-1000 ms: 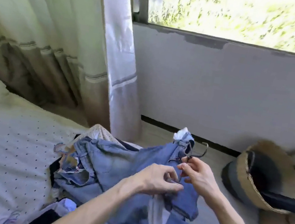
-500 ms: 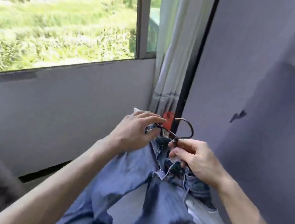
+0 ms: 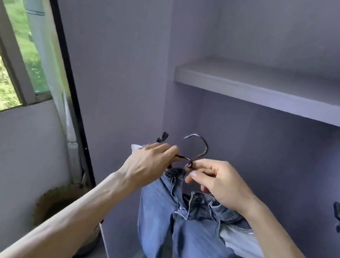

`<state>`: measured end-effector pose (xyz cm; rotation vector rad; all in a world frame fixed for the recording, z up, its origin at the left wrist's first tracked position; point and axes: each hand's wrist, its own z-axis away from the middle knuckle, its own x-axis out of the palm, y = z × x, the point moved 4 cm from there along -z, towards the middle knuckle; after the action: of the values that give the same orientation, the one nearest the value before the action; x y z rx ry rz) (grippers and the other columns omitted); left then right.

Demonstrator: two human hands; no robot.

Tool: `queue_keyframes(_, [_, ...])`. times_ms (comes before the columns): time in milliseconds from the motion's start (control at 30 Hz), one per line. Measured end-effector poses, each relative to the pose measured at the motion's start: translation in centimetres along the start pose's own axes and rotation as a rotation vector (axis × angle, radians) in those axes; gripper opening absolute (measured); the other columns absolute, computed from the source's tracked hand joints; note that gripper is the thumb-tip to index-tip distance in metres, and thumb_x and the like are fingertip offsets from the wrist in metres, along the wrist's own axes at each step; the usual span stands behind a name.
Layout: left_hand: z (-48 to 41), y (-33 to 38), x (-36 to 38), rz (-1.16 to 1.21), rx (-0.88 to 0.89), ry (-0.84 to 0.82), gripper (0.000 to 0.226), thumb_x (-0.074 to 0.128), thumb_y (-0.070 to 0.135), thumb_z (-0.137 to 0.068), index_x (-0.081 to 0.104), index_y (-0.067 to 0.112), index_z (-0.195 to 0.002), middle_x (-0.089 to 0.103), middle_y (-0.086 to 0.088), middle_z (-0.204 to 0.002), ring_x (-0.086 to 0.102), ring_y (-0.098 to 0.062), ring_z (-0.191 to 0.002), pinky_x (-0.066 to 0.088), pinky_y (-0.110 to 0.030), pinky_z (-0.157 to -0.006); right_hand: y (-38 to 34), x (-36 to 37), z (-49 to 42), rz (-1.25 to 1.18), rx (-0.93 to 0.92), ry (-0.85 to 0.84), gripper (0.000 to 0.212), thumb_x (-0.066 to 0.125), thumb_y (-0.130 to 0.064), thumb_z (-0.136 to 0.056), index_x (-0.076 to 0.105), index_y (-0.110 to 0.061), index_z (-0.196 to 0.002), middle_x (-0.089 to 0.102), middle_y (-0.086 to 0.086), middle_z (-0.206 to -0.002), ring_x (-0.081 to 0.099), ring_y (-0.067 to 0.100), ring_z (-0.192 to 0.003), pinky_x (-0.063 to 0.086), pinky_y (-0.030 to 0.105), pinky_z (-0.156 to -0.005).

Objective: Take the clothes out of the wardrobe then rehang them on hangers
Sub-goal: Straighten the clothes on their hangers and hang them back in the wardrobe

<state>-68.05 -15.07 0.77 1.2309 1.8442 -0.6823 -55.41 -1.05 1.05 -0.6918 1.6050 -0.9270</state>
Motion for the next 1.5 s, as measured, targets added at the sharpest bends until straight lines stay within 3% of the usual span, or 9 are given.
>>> queue_keyframes(167, [-5.1, -1.0, 4.2, 0.032, 0.002, -0.060, 0.020, 0.051, 0.026, -0.102, 0.045, 0.038, -0.117, 0.055, 0.009, -0.086, 0.058, -0.020, -0.082, 0.055, -0.038, -0.056, 2.1, -5.7, 1.3, 0.231, 0.106, 0.192, 0.013, 0.061, -0.046, -0.093, 0.071, -0.039, -0.099, 0.071, -0.025, -0.098, 0.064, -0.005, -0.093, 0.049, 0.022, -0.088])
queue_keyframes(333, [-9.0, -3.6, 7.1, 0.136, -0.076, -0.113, 0.021, 0.044, 0.024, -0.104, 0.039, 0.039, -0.117, 0.058, 0.006, -0.093, 0.058, -0.028, -0.081, 0.056, -0.045, -0.064, 4.6, -9.8, 3.0, 0.550, 0.383, 0.217, 0.057, 0.047, -0.068, -0.090, 0.053, -0.031, -0.133, 0.057, -0.014, -0.128, 0.056, 0.011, -0.120, 0.043, 0.032, -0.103])
queue_keyframes(500, [-11.7, -5.5, 8.5, 0.240, -0.072, -0.124, 0.010, 0.036, 0.031, -0.106, 0.042, 0.036, -0.113, 0.065, 0.004, -0.102, 0.061, -0.034, -0.082, 0.056, -0.047, -0.070, 5.5, -11.1, 3.3, 0.578, 0.451, 0.168, 0.032, 0.041, -0.046, -0.102, 0.056, -0.022, -0.087, 0.056, -0.006, -0.077, 0.048, 0.016, -0.073, 0.039, 0.031, -0.068])
queue_keyframes(767, [-15.6, -5.5, 9.9, 0.227, 0.022, -0.129, 0.018, 0.030, 0.039, -0.108, 0.046, 0.032, -0.112, 0.063, 0.005, -0.095, 0.057, -0.025, -0.080, 0.053, -0.043, -0.070, 5.5, -8.7, 0.7, 0.129, 0.462, -0.085, 0.018, 0.050, -0.024, -0.103, 0.062, -0.016, -0.113, 0.057, 0.000, -0.086, 0.045, 0.009, -0.070, 0.037, 0.021, -0.058])
queue_keyframes(867, [-17.2, -6.0, 10.3, 0.196, 0.049, -0.107, 0.022, 0.032, 0.033, -0.108, 0.051, 0.024, -0.116, 0.066, 0.001, -0.098, 0.058, -0.027, -0.086, 0.049, -0.041, -0.077, 5.6, -6.6, -0.6, -0.169, 0.382, -0.083, 0.013, 0.051, -0.017, -0.103, 0.060, -0.013, -0.095, 0.054, -0.005, -0.076, 0.046, 0.008, -0.065, 0.036, 0.019, -0.055])
queue_keyframes(1000, [-18.6, -7.5, 10.4, 0.210, 0.037, -0.140, 0.023, 0.039, 0.022, -0.107, 0.051, 0.023, -0.127, 0.063, -0.003, -0.118, 0.058, -0.031, -0.105, 0.041, -0.042, -0.093, 6.1, -3.7, -3.2, -0.576, 0.343, 0.083, 0.009, 0.060, -0.014, -0.096, 0.063, -0.007, -0.102, 0.061, 0.008, -0.094, 0.055, 0.019, -0.087, 0.044, 0.030, -0.080])
queue_keyframes(1067, [-18.7, -9.0, 10.3, 0.136, 0.005, -0.168, 0.041, 0.042, 0.018, -0.103, 0.042, 0.028, -0.142, 0.048, -0.005, -0.145, 0.045, -0.030, -0.131, 0.025, -0.052, -0.115, 6.7, -2.1, -4.9, -0.628, 0.337, 0.121, 0.013, 0.065, -0.015, -0.094, 0.061, -0.006, -0.102, 0.057, 0.012, -0.097, 0.051, 0.023, -0.091, 0.040, 0.033, -0.081])
queue_keyframes(1167, [-18.6, -12.0, 9.2, -0.154, -0.042, -0.187, 0.060, 0.043, 0.027, -0.100, 0.022, 0.031, -0.156, 0.017, -0.008, -0.164, 0.010, -0.025, -0.152, -0.003, -0.058, -0.119, 7.6, 0.1, -7.2, -0.626, 0.369, 0.169, 0.006, 0.059, -0.013, -0.099, 0.061, -0.009, -0.095, 0.063, 0.000, -0.082, 0.058, 0.010, -0.072, 0.044, 0.020, -0.063])
queue_keyframes(1500, [-16.9, -21.5, 6.3, -0.935, -0.019, -0.131, 0.068, 0.021, 0.040, -0.102, -0.002, 0.010, -0.158, -0.015, -0.019, -0.164, -0.015, -0.038, -0.151, -0.026, -0.061, -0.111, 11.0, 1.8, -19.7, -0.545, 0.424, 0.233, 0.022, 0.055, -0.016, -0.101, 0.059, 0.005, -0.109, 0.065, 0.008, -0.096, 0.064, 0.016, -0.083, 0.054, 0.024, -0.069])
